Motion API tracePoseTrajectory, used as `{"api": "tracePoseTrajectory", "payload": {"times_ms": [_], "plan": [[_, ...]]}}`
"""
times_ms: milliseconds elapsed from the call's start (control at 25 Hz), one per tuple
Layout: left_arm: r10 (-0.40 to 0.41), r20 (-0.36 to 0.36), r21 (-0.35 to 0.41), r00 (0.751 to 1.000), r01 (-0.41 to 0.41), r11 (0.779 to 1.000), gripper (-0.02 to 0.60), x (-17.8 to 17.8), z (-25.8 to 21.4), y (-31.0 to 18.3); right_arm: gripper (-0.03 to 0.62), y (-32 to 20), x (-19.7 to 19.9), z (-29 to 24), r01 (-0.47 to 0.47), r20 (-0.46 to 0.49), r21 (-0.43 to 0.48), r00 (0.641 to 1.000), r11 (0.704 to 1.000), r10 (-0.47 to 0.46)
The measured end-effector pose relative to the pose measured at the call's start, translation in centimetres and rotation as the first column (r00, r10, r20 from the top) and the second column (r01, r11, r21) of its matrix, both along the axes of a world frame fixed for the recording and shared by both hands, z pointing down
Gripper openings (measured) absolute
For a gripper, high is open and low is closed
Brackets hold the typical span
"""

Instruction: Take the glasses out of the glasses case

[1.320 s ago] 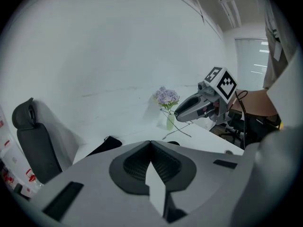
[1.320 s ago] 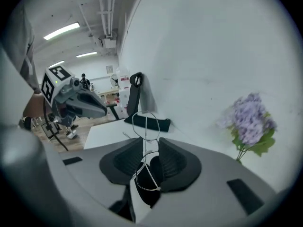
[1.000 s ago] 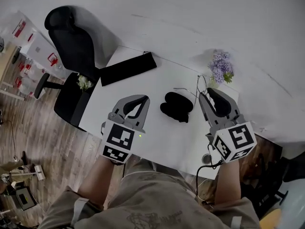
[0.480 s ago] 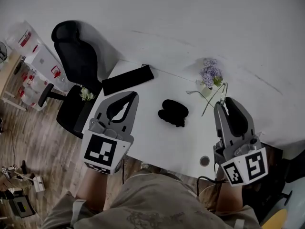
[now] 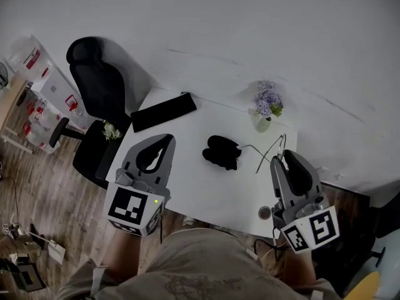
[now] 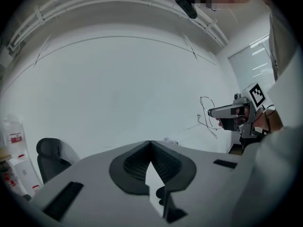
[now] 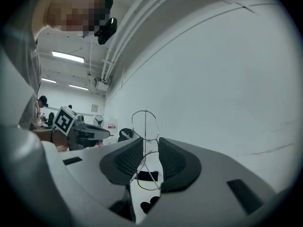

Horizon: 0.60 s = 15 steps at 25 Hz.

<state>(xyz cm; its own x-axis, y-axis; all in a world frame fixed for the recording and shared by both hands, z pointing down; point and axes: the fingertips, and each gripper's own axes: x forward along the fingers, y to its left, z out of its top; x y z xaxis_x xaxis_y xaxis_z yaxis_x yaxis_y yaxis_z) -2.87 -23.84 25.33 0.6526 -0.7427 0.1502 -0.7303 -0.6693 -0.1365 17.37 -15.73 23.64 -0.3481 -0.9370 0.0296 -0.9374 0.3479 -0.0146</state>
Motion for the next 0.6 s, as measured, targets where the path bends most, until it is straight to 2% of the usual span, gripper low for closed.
{"api": "tracePoseTrajectory", "payload": {"times_ms": [120, 600], "plan": [[0.018, 0.015, -0.025, 1.000, -0.018, 1.000, 0.015, 0.6, 0.9, 0.5, 0.120, 0.0, 0.2, 1.0, 0.006, 0.005, -0.019, 1.000, 1.000, -0.006], [0.036, 0.050, -0.033, 0.998, -0.034, 0.999, 0.015, 2.0, 1.3, 0.8, 0.120, -0.8, 1.0, 2.0, 0.011, 0.024, -0.034, 1.000, 0.999, -0.010]]}}
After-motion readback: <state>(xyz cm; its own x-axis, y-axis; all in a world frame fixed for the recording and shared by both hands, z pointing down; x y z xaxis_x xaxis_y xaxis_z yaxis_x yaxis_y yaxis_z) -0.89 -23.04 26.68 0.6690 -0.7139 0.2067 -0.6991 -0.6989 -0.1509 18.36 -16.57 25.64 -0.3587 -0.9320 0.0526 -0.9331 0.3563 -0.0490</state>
